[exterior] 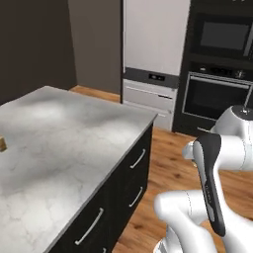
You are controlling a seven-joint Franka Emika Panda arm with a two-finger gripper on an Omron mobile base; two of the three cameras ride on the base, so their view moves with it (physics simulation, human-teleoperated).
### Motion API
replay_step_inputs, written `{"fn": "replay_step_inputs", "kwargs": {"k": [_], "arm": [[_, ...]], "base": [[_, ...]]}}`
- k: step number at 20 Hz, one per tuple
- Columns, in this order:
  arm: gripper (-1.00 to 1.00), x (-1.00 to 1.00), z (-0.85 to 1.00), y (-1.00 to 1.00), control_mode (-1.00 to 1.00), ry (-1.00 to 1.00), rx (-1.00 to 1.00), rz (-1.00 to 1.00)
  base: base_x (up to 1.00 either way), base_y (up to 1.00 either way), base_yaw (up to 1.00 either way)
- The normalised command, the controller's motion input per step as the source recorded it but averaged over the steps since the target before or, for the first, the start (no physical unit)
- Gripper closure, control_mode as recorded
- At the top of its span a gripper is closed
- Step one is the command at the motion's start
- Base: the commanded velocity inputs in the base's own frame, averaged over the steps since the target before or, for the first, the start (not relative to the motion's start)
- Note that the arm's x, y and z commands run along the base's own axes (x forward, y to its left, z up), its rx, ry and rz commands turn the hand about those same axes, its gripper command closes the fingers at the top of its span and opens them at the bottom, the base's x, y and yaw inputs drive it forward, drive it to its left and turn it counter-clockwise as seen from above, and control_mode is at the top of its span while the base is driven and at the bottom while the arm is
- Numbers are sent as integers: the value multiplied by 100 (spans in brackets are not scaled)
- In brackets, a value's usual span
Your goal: Pick the candle and candle from the dining table and place them in the open cabinet. Close the cabinet after placing the objects.
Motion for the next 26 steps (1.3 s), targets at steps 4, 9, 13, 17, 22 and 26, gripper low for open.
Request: {"fn": "replay_step_inputs", "kwargs": {"k": [4,9,13,17,22,26], "arm": [[100,0,0,0,100,0,0,0],[100,0,0,0,100,0,0,0],[100,0,0,0,100,0,0,0],[100,0,0,0,100,0,0,0],[100,0,0,0,100,0,0,0],[100,0,0,0,100,0,0,0]], "base": [[0,-36,-43],[0,-33,-41],[0,-36,-41],[6,-31,-43],[17,-21,-40],[31,-17,-35]]}}
